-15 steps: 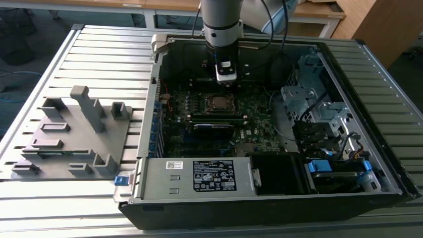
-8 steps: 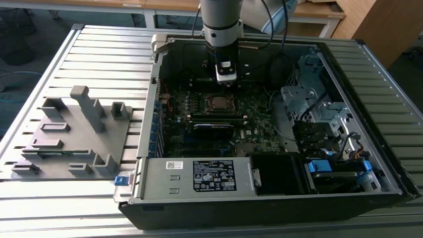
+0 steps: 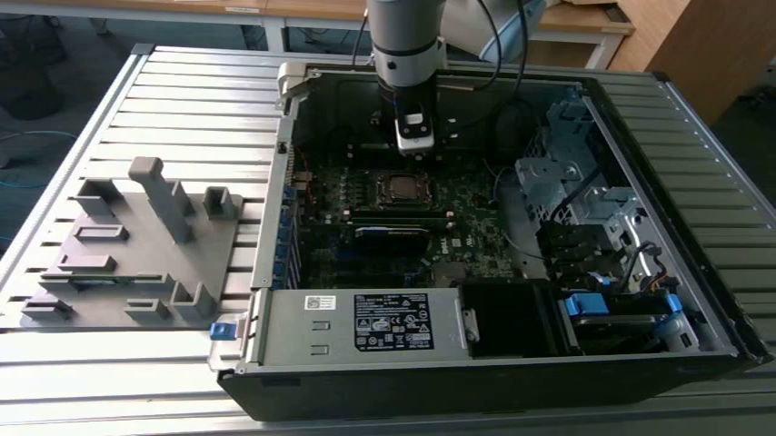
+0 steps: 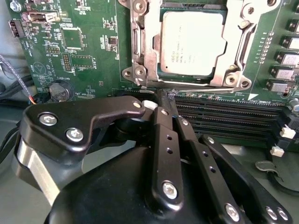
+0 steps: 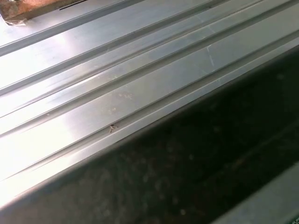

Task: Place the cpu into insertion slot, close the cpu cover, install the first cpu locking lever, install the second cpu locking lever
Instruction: 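Install the first cpu locking lever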

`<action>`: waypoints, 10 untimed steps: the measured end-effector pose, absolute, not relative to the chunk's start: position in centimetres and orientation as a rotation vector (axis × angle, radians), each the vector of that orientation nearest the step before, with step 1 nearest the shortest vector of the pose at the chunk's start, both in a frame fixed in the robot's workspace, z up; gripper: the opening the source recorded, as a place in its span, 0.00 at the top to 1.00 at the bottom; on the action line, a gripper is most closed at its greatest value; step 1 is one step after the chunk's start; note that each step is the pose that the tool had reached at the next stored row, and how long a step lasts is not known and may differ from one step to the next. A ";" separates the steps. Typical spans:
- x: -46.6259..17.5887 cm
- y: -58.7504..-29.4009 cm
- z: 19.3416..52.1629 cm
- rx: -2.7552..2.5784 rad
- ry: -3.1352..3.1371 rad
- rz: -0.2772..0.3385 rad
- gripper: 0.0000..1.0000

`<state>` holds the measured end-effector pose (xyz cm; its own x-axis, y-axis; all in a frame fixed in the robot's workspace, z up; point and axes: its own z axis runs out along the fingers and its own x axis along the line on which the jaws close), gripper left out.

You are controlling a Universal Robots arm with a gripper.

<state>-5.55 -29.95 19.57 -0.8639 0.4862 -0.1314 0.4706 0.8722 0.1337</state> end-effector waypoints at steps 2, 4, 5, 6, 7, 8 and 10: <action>-5.6 -30.0 19.5 0.742 2.883 0.144 0.90; -5.5 -29.9 19.5 0.742 2.882 0.145 0.90; -5.5 -29.9 19.5 0.742 2.882 0.145 0.90; -5.5 -29.9 19.5 0.742 2.882 0.144 0.90; -5.5 -30.0 19.6 0.741 2.882 0.144 0.90; -5.5 -29.9 19.7 0.741 2.882 0.144 0.90; -5.5 -29.9 19.8 0.741 2.882 0.144 0.90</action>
